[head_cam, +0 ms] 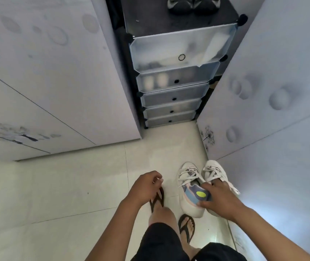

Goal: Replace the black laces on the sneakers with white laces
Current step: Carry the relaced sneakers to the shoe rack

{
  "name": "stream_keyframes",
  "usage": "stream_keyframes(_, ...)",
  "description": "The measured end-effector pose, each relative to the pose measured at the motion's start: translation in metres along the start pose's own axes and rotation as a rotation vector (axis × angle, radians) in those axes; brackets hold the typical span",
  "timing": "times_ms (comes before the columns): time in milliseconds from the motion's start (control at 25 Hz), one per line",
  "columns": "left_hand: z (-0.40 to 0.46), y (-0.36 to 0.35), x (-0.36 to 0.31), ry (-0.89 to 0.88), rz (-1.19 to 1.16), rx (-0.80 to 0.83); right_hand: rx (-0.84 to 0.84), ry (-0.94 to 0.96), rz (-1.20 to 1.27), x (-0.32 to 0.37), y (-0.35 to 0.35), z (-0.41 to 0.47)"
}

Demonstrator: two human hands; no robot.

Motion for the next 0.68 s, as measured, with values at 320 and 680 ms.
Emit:
stream_keyframes(320,0.194,-0.003,0.001,0.06,-0.053,0.06,0.14,0.013,-0.023,-0.035,0.019,0.184)
stream_keyframes(680,0.494,-0.072,0.091,0.033,-0.257,-0.041,-0.017,0.057,-0.217,-0.11,-0.092,0.465)
Point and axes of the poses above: each hand's wrist, its own z-axis towards the middle knuckle, its own y-axis out of the back of the hand, x = y × z, the point moved 9 cm from there along z, towards the middle knuckle
